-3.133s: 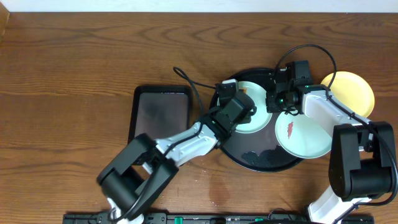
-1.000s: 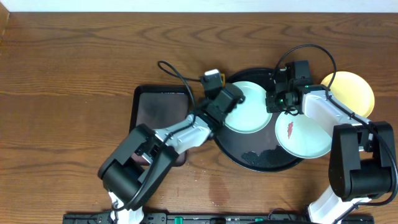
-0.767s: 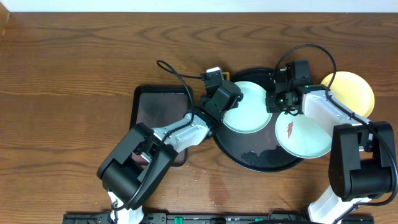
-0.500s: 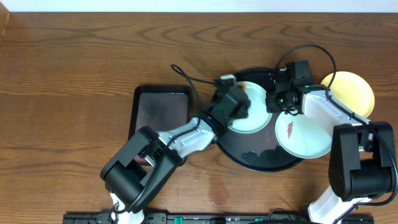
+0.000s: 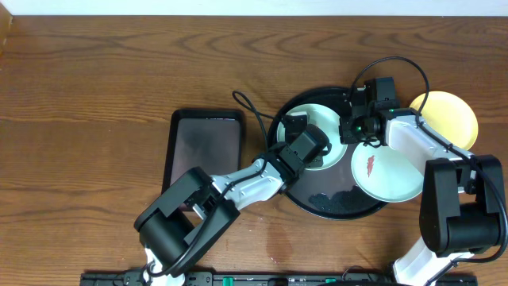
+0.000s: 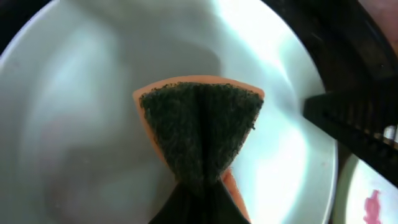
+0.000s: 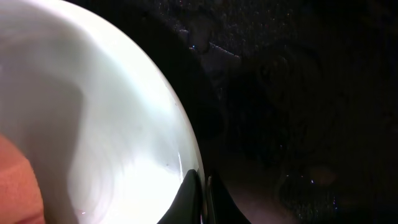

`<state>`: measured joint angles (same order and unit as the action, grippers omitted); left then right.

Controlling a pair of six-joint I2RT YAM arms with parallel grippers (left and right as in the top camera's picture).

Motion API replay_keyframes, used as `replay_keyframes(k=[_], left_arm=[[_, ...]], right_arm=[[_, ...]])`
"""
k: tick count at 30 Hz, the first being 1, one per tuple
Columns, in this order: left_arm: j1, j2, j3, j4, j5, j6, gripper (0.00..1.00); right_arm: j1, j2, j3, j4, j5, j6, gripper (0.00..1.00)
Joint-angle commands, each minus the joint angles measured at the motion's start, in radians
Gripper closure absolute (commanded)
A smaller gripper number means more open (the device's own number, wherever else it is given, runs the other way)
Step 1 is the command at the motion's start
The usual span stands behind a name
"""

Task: Clean dirty plates on tray and stack at the side
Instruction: 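Scrub the upper green plate with the sponge in the left gripper, then move the sponge back over the small tray with the left gripper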

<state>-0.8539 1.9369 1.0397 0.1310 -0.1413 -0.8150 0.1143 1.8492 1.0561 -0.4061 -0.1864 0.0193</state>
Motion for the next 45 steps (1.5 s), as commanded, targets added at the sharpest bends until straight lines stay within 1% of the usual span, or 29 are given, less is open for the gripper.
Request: replay_keyframes(k=[1, 3, 8, 10, 13, 18, 21, 23, 26, 31, 35, 37, 39, 41, 45], left_arm=[[0.005, 0.043, 0.002, -0.031, -0.129, -0.018, 0.91], [0.009, 0.063, 0.002, -0.043, -0.166, -0.018, 0.91], [0.035, 0.082, 0.002, -0.032, -0.177, -0.018, 0.92], [0.047, 0.074, 0.002, -0.001, -0.232, -0.012, 0.93], [0.063, 0.044, 0.002, 0.038, -0.297, 0.078, 0.92], [0.077, -0.068, 0.010, 0.043, -0.332, 0.242, 0.92], [0.077, -0.160, 0.010, 0.034, -0.342, 0.304, 0.93], [0.077, -0.222, 0.010, 0.008, -0.341, 0.306, 0.92], [0.075, -0.341, 0.010, -0.094, -0.338, 0.306, 0.92], [0.073, -0.550, 0.010, -0.384, -0.340, 0.306, 0.92], [0.092, -0.653, 0.010, -0.602, -0.340, 0.306, 0.92], [0.107, -0.676, 0.010, -0.697, -0.339, 0.304, 0.93], [0.124, -0.683, 0.010, -0.774, -0.339, 0.274, 0.93], [0.144, -0.682, 0.010, -0.844, -0.339, 0.227, 0.92], [0.172, -0.674, 0.010, -0.910, -0.338, 0.153, 0.92]], right_arm=[[0.011, 0.002, -0.011, -0.002, 0.006, 0.010, 0.99], [0.011, 0.002, -0.011, -0.004, 0.006, 0.010, 0.99], [0.011, 0.002, -0.011, -0.005, 0.006, 0.010, 0.99], [0.011, 0.002, -0.011, -0.006, 0.006, 0.010, 0.99], [0.011, 0.002, -0.011, -0.007, 0.006, 0.010, 0.99], [0.011, 0.002, -0.011, -0.009, 0.005, 0.010, 0.99], [0.011, 0.002, -0.011, -0.009, 0.005, 0.011, 0.99], [0.011, 0.002, -0.011, -0.005, 0.005, 0.011, 0.99], [0.011, 0.002, -0.011, 0.007, 0.006, 0.010, 0.99], [0.011, -0.037, -0.009, 0.017, 0.006, 0.010, 0.99], [0.011, -0.124, -0.009, 0.055, 0.006, -0.010, 0.99], [0.017, -0.185, -0.009, 0.070, 0.011, -0.064, 0.99], [0.031, -0.246, -0.009, 0.074, 0.072, -0.103, 0.99], [0.053, -0.304, -0.009, 0.069, 0.177, -0.132, 0.99], [0.126, -0.410, -0.009, 0.053, 0.401, -0.210, 0.99]])
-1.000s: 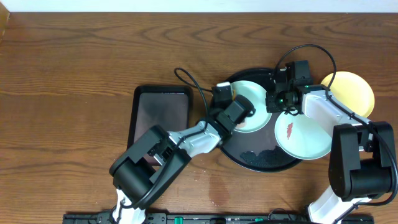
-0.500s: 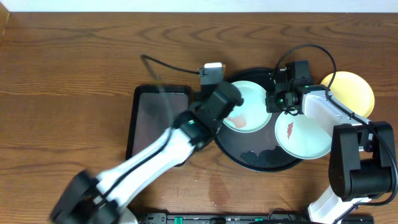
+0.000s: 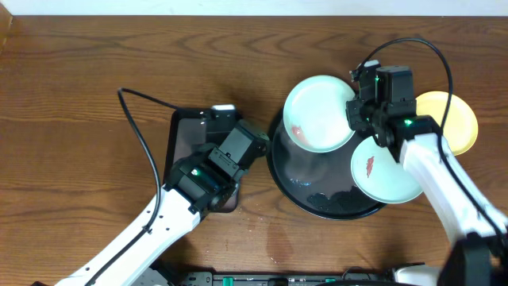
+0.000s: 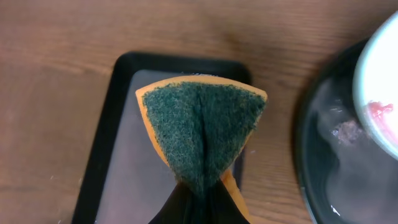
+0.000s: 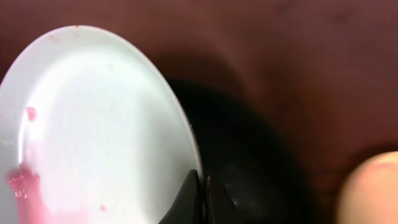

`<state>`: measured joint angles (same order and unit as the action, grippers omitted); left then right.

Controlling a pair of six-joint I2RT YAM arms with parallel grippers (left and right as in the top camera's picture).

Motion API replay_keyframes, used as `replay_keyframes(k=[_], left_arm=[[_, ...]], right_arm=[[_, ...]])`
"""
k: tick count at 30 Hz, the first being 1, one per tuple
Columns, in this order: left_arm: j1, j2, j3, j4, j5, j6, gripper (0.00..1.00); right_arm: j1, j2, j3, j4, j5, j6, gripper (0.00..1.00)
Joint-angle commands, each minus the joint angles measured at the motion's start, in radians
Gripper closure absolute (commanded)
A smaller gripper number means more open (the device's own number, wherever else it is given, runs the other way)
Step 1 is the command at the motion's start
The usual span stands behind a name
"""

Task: Clean dirty plates on tray and stack at the side
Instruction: 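Move the sponge back over the small tray with the left gripper, then carry the cleaned green plate with the right gripper onto the yellow plate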

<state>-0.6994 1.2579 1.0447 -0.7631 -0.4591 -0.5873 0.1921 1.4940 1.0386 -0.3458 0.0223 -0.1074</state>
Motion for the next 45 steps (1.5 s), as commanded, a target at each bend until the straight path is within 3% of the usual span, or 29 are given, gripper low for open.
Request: replay_keyframes(k=[1, 12, 20, 29, 34, 39, 45], left_arm=[[0.023, 0.005, 0.005, -0.019, -0.020, -0.087, 0.93], [0.148, 0.022, 0.004, -0.028, 0.095, -0.114, 0.92], [0.233, 0.092, 0.004, -0.051, 0.158, -0.113, 0.92], [0.238, 0.208, 0.004, -0.047, 0.225, -0.114, 0.93], [0.238, 0.232, 0.004, -0.042, 0.250, -0.114, 0.93], [0.238, 0.232, 0.004, -0.040, 0.250, -0.114, 0.93], [0.238, 0.232, 0.004, -0.042, 0.250, -0.114, 0.92]], right_arm=[[0.071, -0.078, 0.008, -0.008, 0.249, -0.099, 0.99], [0.389, -0.186, 0.008, 0.095, 0.842, -0.370, 0.99], [0.475, -0.186, 0.008, 0.163, 0.941, -0.532, 0.99], [0.496, -0.187, 0.008, 0.230, 1.029, -0.676, 0.99], [0.496, -0.187, 0.008, 0.230, 1.036, -0.672, 0.99], [0.471, -0.187, 0.008, 0.197, 1.035, -0.565, 0.99], [0.249, -0.187, 0.008, 0.039, 0.977, -0.202, 0.99]])
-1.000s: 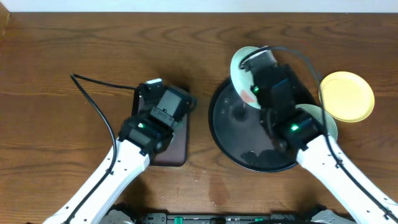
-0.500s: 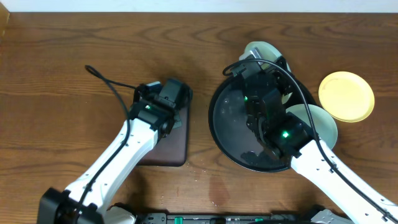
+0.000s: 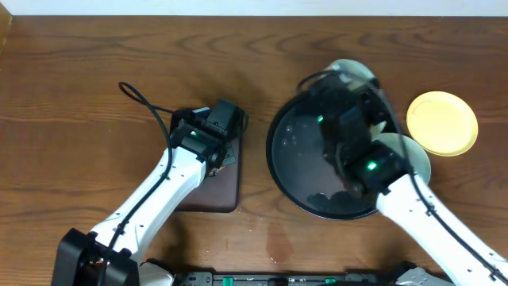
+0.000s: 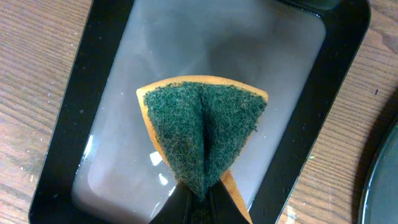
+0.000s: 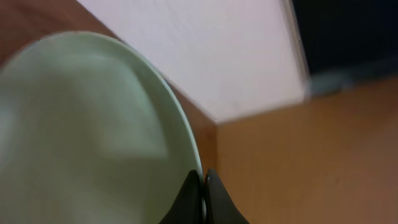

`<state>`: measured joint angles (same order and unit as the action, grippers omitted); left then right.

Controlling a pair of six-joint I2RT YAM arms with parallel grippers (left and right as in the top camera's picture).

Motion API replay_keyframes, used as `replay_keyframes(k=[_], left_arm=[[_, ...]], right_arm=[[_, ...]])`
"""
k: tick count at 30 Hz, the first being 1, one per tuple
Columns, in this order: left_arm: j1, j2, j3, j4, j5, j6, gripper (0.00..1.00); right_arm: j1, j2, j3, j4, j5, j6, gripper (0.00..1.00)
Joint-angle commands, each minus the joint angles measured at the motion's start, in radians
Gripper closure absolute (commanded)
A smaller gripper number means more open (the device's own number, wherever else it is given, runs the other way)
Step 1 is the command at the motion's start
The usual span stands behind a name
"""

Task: Clean dirty plates on tray and stack at the side
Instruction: 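Carry the cleaned green plate with the right gripper onto the yellow plate, then drag the remaining green plate with the right gripper to the tray center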

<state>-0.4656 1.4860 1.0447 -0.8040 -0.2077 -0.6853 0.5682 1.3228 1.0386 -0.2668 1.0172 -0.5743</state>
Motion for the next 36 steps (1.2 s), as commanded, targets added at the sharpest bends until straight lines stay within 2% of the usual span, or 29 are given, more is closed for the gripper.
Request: replay_keyframes(k=[1, 5, 10, 13, 16, 20, 27, 29, 34, 36], left_arm=[[0.005, 0.003, 0.004, -0.001, -0.001, -0.016, 0.92], [0.005, 0.003, 0.004, 0.000, -0.001, -0.016, 0.92], [0.005, 0.003, 0.004, 0.000, -0.001, -0.016, 0.93], [0.005, 0.003, 0.004, 0.002, -0.001, -0.016, 0.93], [0.004, 0.003, 0.004, 0.005, -0.001, -0.016, 0.92], [0.004, 0.003, 0.004, 0.005, -0.001, -0.016, 0.93], [0.004, 0.003, 0.004, 0.003, -0.001, -0.016, 0.92], [0.005, 0.003, 0.004, 0.003, -0.001, -0.016, 0.93], [0.005, 0.003, 0.004, 0.009, -0.002, -0.016, 0.92], [0.005, 0.003, 0.004, 0.008, -0.001, -0.016, 0.92]], right_arm=[[-0.181, -0.016, 0.008, -0.068, -0.062, 0.335, 0.99], [-0.479, -0.015, 0.008, -0.179, -0.464, 0.586, 0.99], [-0.879, 0.008, 0.008, -0.189, -0.969, 0.763, 0.99], [-1.048, 0.039, 0.007, -0.197, -1.097, 0.819, 0.99], [-1.159, 0.087, 0.002, -0.204, -1.104, 0.859, 0.99], [-1.216, 0.160, -0.003, -0.189, -1.104, 0.899, 0.99], [-1.223, 0.294, -0.003, -0.134, -1.104, 0.944, 0.98], [-1.223, 0.304, -0.003, -0.134, -1.103, 0.943, 0.90], [-1.223, 0.304, -0.003, -0.101, -1.107, 0.944, 0.86], [-1.223, 0.304, -0.003, -0.104, -1.162, 0.944, 0.78]])
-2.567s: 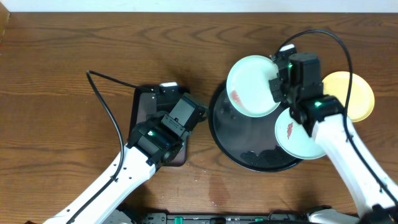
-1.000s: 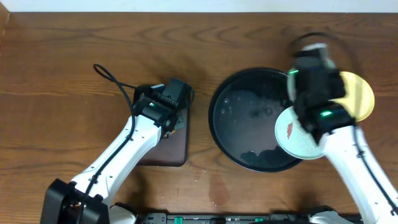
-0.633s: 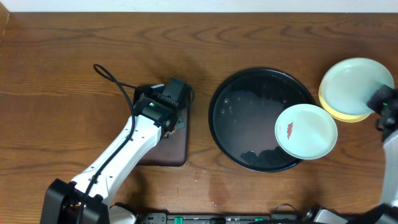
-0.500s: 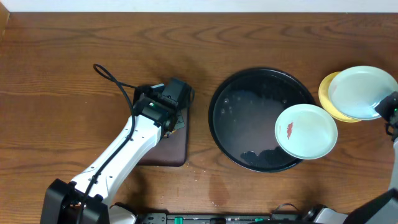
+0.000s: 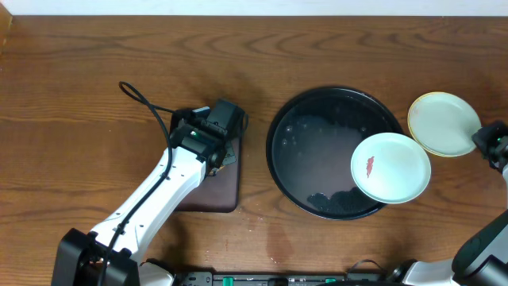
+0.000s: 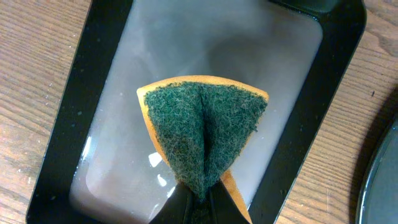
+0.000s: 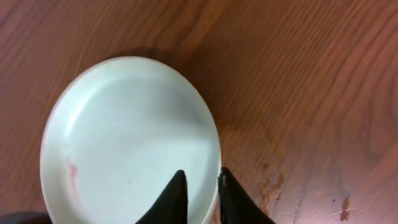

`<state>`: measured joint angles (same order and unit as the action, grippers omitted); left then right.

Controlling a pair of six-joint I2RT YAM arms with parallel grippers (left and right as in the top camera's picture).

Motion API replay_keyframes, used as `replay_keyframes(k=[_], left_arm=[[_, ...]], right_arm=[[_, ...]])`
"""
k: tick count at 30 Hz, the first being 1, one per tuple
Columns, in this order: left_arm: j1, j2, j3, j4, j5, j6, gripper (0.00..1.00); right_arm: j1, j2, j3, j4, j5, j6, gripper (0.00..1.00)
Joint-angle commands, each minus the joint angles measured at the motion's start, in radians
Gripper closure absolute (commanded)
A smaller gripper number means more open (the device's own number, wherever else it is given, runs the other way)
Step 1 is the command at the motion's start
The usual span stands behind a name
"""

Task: Clean dirty plates on tray and stack at the side
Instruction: 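Drag the remaining green plate with the right gripper to the tray center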

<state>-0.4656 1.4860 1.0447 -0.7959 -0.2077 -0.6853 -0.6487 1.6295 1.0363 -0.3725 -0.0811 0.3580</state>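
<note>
A pale green plate lies on the yellow plate at the right, whose rim just shows beneath it. In the right wrist view my right gripper is open, one finger on each side of this plate's rim; a faint pink smear marks its left edge. Overhead, the gripper sits at the frame's right edge. A white plate with a red stain rests on the right edge of the round black tray. My left gripper is shut on a green-and-orange sponge.
The sponge hangs over a small rectangular black tray of milky water, left of the round tray. That small tray is partly covered by my left arm. Water drops lie in the round tray. A black cable loops behind the left arm.
My right gripper held the pale plate tilted above the back of the round tray. The plate now lies on the yellow plate at the right and the jaws are open. The left arm has not moved.
The sponge was on the pale plate in the round tray, my right gripper shut on the rim. Then the sponge was over the rectangular tray and the plate held at the round tray's back. Then the plate was raised and tilted; now it rests on the yellow plate.
</note>
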Motion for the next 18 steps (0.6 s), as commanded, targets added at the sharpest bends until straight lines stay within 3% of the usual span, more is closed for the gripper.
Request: replay_keyframes(k=[1, 6, 15, 18], left_arm=[[0.005, 0.003, 0.004, 0.000, -0.001, -0.016, 0.92], [0.005, 0.003, 0.004, 0.000, -0.001, -0.016, 0.92], [0.005, 0.003, 0.004, 0.007, -0.001, -0.016, 0.92], [0.005, 0.004, 0.004, 0.031, -0.001, -0.017, 0.92]], right_arm=[[-0.005, -0.002, -0.001, 0.000, -0.104, 0.011, 0.73], [-0.004, -0.007, -0.001, -0.065, -0.438, 0.004, 0.55], [-0.004, -0.008, -0.001, -0.462, -0.328, -0.104, 0.64], [-0.004, -0.008, -0.001, -0.525, -0.304, -0.152, 0.66]])
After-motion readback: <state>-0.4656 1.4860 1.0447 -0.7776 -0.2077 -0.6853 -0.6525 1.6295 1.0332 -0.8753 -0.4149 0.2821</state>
